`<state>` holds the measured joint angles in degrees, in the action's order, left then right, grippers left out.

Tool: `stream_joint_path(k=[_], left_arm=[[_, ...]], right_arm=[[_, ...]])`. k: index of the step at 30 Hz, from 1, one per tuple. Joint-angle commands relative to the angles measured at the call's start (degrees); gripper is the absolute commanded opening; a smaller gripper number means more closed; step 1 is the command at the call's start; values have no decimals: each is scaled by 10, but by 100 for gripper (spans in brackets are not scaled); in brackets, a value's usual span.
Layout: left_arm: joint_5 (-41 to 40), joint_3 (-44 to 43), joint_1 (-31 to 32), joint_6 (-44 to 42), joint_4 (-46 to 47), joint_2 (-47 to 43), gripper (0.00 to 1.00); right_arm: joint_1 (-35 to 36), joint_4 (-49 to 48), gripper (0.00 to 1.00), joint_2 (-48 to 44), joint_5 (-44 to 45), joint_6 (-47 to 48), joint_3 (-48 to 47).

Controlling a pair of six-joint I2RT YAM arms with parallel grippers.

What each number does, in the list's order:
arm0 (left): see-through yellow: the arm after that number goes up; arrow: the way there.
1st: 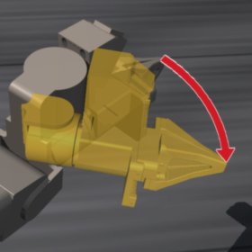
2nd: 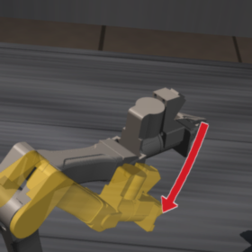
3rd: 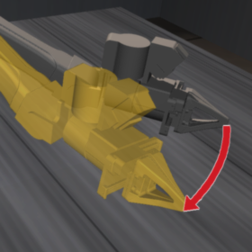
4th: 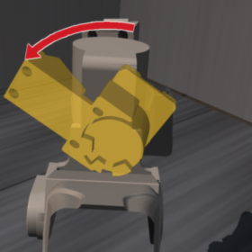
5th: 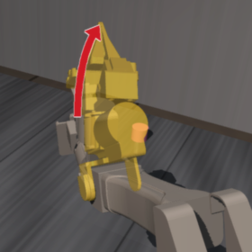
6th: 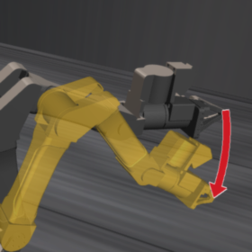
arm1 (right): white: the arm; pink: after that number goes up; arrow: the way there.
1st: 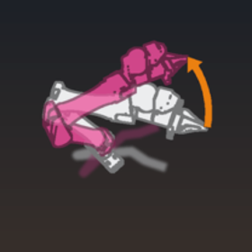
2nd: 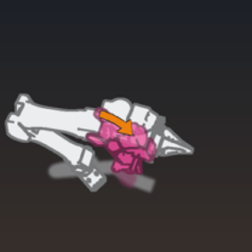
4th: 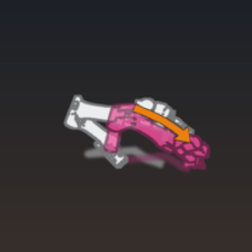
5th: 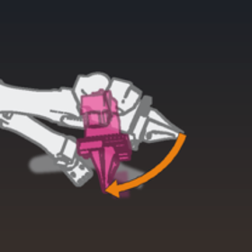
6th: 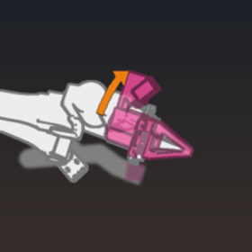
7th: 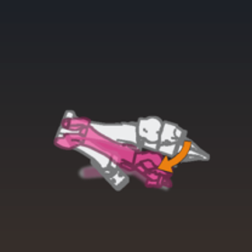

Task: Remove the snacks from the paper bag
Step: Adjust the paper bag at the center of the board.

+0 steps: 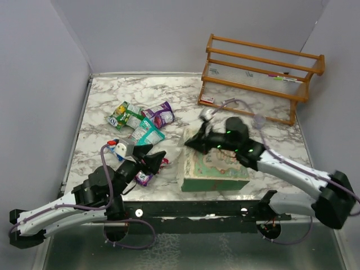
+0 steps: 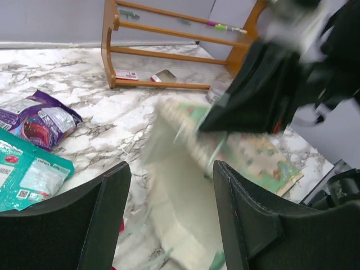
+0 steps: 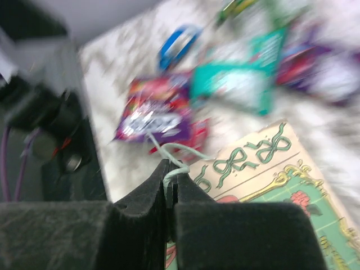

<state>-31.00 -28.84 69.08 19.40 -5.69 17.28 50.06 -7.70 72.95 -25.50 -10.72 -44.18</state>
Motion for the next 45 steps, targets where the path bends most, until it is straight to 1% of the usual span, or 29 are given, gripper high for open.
stream_joint_path(k=[1,2,5,8,10,16,21,24,28,30,32,33,34,36,37,38,39,40,41,42,43,44,45], left_arm=[[-22,14,-1,2,10,17,64],[-19,13,-2,-2,19,30,64],[-2,6,-1,-9,36,79,64],[11,-11,-2,-11,35,125,64],[12,-19,-2,-15,33,142,63],[7,-24,-2,-33,37,130,64],[6,-26,-2,-37,28,110,64],[12,-31,-2,-37,19,103,64],[24,-36,-2,-35,9,92,64],[26,-36,-1,-32,4,84,64],[27,-36,-2,-28,-5,75,63],[26,-36,-2,-25,-11,70,63],[26,-35,-2,-21,-16,65,63],[21,-31,-2,-15,-25,53,63],[17,-30,-2,-10,-28,48,63],[11,-28,-2,-6,-32,43,63],[5,-26,-2,-2,-35,39,63],[-1,-24,-2,3,-39,36,63],[-7,-24,-2,8,-43,33,63],[-13,-24,-2,15,-47,33,63],[-17,-23,-2,19,-50,32,63],[-20,-22,-2,23,-51,34,64],[-21,-22,-2,26,-52,39,64]], right_arm=[[-152,48,2,-153,40,11,-2],[-176,70,2,-171,38,25,-2],[-183,136,2,-202,62,76,-22],[-189,192,2,-223,160,91,-56],[-196,232,2,-228,225,100,-101],[-206,322,2,-239,370,134,-212],[-206,358,2,-260,498,195,-262],[-206,363,2,-278,553,245,-285],[-203,346,2,-283,621,349,-295],[-191,348,2,-277,634,369,-305],[-190,366,2,-265,599,355,-327],[-190,386,2,-255,564,335,-339],[-190,409,2,-241,511,309,-349],[-190,453,2,-202,346,246,-349],[-190,455,2,-181,248,208,-326],[-189,432,2,-163,149,169,-286],[-180,380,2,-152,47,129,-224],[-154,301,2,-147,-10,78,-152],[-113,200,2,-143,-32,18,-82],[-61,104,2,-131,-29,-34,-25],[-7,21,2,-107,-20,-51,5],[28,-21,2,-68,-25,-58,8],[41,-39,2,-28,-46,-65,-4]])
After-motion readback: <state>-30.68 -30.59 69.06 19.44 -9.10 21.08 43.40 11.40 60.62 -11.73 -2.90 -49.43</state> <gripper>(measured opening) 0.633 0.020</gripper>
